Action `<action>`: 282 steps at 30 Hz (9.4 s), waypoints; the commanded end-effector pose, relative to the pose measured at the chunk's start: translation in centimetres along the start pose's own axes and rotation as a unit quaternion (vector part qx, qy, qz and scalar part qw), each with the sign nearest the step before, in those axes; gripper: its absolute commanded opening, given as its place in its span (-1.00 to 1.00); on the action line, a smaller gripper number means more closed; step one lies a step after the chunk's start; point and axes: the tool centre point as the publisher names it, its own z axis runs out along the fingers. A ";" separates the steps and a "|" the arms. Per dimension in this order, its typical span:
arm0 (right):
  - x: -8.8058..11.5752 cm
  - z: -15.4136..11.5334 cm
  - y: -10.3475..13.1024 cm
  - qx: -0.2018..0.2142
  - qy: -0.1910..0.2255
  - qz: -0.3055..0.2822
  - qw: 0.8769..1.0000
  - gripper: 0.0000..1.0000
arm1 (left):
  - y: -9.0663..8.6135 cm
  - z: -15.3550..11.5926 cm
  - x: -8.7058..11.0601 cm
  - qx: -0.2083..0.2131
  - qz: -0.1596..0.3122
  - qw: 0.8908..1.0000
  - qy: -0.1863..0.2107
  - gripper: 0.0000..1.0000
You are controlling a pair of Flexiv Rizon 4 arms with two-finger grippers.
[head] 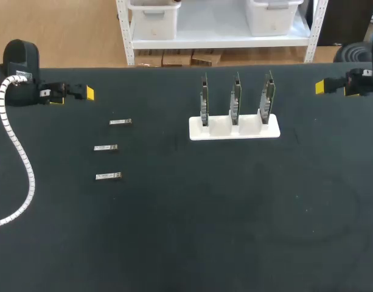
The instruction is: Pick up the optical module with the left hand, and insert it into the network port with the right hand.
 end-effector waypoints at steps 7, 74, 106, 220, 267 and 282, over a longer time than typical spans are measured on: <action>0.0 -0.1 0.1 0.003 0.000 0.001 1.000 1.00 | 0.4 0.4 -1.1 -0.002 0.120 0.993 -0.014 1.00; 0.0 -0.1 0.1 0.003 0.000 0.001 1.000 1.00 | 3.3 8.8 -1.5 -0.039 0.540 0.808 0.235 1.00; 0.0 -0.1 0.1 0.003 0.000 0.001 1.000 1.00 | 4.7 11.3 -1.6 -0.005 0.588 0.768 0.253 1.00; 0.0 -0.1 0.1 0.003 0.000 0.001 1.000 1.00 | 7.7 17.1 3.7 0.010 0.526 0.747 0.407 1.00; 0.0 -0.1 0.1 0.003 0.000 0.001 1.000 1.00 | 7.8 16.9 4.0 0.003 0.520 0.750 0.409 1.00; 0.0 -0.1 0.1 0.003 0.000 0.001 1.000 1.00 | 7.6 16.8 4.1 0.015 0.521 0.753 0.402 -1.00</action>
